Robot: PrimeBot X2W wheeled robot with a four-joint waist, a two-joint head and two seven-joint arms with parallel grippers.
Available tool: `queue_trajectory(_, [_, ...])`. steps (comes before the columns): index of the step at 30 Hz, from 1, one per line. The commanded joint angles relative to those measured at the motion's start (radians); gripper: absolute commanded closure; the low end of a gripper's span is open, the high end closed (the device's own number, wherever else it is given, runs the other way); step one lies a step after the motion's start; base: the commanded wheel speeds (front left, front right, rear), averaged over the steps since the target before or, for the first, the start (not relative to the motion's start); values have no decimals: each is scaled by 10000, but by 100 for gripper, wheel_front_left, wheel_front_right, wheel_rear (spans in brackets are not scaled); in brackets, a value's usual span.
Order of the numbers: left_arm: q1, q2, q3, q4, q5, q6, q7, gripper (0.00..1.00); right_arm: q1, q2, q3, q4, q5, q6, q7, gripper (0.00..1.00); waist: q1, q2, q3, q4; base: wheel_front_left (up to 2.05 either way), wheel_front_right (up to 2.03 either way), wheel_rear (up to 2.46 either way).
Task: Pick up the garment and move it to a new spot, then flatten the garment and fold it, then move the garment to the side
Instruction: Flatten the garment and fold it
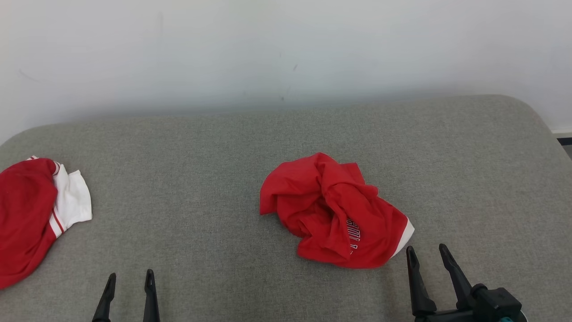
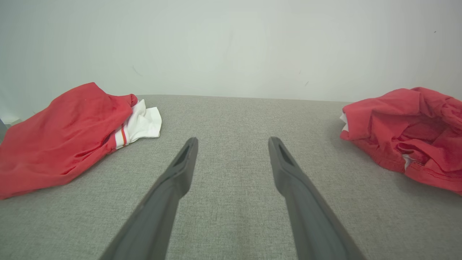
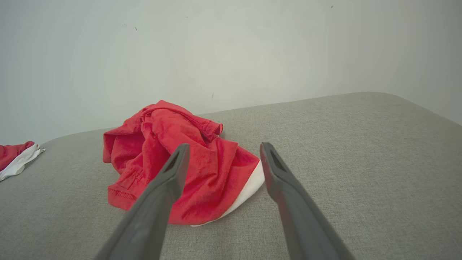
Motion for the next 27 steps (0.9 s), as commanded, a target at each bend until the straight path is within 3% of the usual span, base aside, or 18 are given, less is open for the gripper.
queue_trajectory(1, [-27,-21,23,-39,-80,15,-31,0,50,9,-3,5,-41,-22,-7,0,0,0,-4,2,0,0,0])
queue_trajectory(12, [-341,-22,-533,99,-238,-82,-31,0,-56,9,14,-20,-14,-22,-5,0,0,0,103,-71,0,0,0])
queue_trajectory(19, [-1159,-21,-2159,357,-177,-266,-31,0,-225,9,60,-55,48,-22,-5,0,0,0,388,-281,0,0,0])
queue_trajectory(27, [-2421,-9,-4483,1087,-486,-323,-32,0,-555,8,188,-41,255,-22,-5,0,0,0,973,-1122,0,0,0])
